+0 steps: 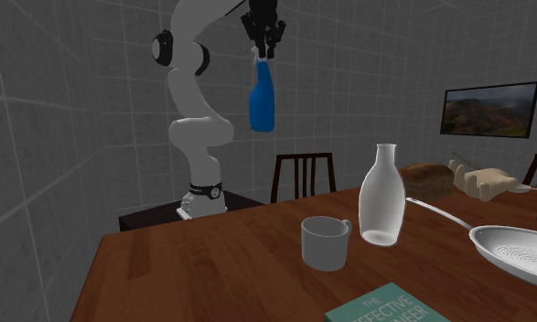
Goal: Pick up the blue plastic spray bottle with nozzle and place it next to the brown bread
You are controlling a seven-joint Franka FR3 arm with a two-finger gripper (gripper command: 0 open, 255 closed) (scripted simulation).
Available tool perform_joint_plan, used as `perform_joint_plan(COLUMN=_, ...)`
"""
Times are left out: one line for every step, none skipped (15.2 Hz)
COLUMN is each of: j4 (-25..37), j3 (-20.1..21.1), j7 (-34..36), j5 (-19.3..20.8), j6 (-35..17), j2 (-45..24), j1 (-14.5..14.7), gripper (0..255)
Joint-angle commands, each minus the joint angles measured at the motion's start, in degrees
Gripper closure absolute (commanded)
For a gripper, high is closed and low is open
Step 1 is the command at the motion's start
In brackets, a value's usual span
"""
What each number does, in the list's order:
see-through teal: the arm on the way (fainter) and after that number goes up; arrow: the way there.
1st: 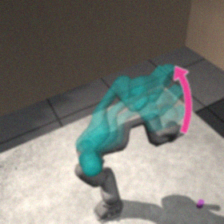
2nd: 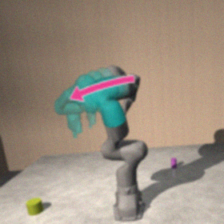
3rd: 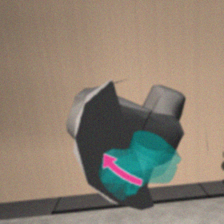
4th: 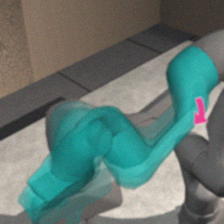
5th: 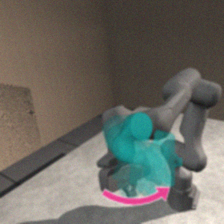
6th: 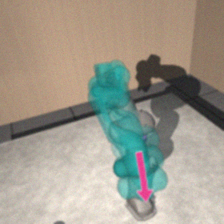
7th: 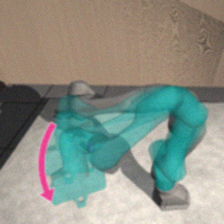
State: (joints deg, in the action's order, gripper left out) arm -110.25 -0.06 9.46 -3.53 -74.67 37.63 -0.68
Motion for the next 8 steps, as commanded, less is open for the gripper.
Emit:
perform_joint_plan(j4=2.5, j3=-0.1, j7=0.0, j5=0.0, j6=1.5, j2=-1.0, j1=0.0, gripper=255)
perform_joint_plan(j4=3.7, j3=-0.1, j7=0.1, j5=0.0, j6=2.3, j2=-1.5, j1=0.0, gripper=255)
perform_joint_plan(j4=5.0, j3=-0.1, j7=0.1, j5=0.0, j6=3.0, j2=-2.0, j1=0.0, gripper=255)
perform_joint_plan(j4=6.2, j3=-0.1, j7=0.1, j5=0.0, j6=3.7, j2=-2.5, j1=0.0, gripper=255)
perform_joint_plan(j4=7.5, j3=-0.1, j7=0.2, j5=0.0, j6=4.5, j2=-3.0, j1=0.1, gripper=255)
perform_joint_plan(j4=8.4, j3=-0.2, j7=0.2, j5=0.0, j6=5.0, j2=-3.4, j1=0.1, gripper=255)
perform_joint_plan(j4=8.1, j3=0.9, j7=1.5, j5=-0.6, j6=4.2, j2=-3.9, j1=0.3, gripper=255)
perform_joint_plan(j4=8.0, j3=2.0, j7=2.7, j5=-1.1, j6=3.4, j2=-4.4, j1=0.5, gripper=255)
